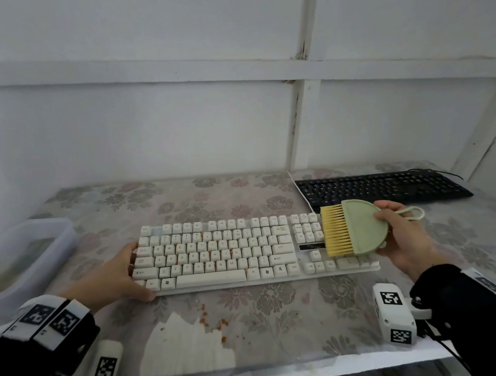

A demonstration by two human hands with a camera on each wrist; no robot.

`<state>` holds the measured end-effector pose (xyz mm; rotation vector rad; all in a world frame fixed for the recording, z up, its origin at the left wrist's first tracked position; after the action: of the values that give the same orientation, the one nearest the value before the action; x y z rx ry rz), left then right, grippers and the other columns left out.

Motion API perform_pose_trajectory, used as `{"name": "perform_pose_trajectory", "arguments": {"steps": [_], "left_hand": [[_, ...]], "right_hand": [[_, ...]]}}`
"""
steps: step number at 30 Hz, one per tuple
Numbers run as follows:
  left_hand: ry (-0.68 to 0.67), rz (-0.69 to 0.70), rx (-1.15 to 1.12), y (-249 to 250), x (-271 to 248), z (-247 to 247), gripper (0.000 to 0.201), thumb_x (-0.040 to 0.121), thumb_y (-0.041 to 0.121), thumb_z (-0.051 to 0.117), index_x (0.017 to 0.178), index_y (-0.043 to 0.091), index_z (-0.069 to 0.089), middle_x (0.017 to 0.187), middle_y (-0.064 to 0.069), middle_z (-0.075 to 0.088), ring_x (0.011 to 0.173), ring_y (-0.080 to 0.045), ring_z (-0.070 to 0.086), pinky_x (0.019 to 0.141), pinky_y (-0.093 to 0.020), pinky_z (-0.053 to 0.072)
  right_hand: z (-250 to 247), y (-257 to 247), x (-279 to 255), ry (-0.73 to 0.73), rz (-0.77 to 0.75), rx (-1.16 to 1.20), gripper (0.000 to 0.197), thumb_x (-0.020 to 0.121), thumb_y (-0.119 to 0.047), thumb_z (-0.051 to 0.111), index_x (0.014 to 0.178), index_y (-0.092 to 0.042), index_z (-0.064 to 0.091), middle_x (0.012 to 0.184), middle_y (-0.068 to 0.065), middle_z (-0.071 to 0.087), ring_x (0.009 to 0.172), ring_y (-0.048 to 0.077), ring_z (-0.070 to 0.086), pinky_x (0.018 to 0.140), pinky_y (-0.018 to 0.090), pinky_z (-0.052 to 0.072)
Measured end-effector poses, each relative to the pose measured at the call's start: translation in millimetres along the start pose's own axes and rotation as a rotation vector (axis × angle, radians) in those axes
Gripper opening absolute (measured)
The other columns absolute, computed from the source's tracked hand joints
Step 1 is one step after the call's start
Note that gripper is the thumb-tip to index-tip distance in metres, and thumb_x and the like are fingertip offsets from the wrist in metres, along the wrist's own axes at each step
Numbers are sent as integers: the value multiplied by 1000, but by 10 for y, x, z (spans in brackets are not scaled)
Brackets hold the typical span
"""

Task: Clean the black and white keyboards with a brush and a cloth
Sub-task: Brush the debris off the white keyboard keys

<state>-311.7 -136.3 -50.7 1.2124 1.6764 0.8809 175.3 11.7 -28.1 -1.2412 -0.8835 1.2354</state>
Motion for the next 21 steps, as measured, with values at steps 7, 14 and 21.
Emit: {"name": "perform_pose_trajectory", "arguments": {"steps": [7, 14, 21], "left_hand": [[10, 9, 72, -14, -6, -18, 135, 22, 19, 86, 143, 22, 26, 122, 2, 60, 111, -17, 58, 99, -41, 46], [-16, 17, 78, -37, -4, -11, 136, 25, 18, 87, 145, 23, 23, 121, 4, 60, 108, -13, 59, 89, -31, 49], [-14, 4, 92, -57, 1, -23, 140, 25, 20, 87, 148, 23, 18, 121, 5, 58, 110, -16, 59, 96, -37, 46]], "right_hand": [[-84, 41, -6, -38, 22, 72, 25, 91, -8, 49, 89, -29, 62, 96, 2, 61, 83, 22, 52, 66, 34, 40], [-142, -30, -21, -20, -33, 47, 23, 92, -10, 50, 96, -27, 65, 100, 4, 62, 81, 19, 53, 58, 27, 41], [-404, -458, -85, -51, -237, -145, 20, 94, -14, 53, 98, -29, 67, 93, -1, 64, 78, 14, 57, 50, 24, 51]]}}
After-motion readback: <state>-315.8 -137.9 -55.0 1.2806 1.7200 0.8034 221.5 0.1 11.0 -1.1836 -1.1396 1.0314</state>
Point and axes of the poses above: each hand's wrist, its own x-axis towards the middle knuckle, its own z-axis out of the palm, y = z × x, the point moved 8 cm from there along x, towards the middle knuckle
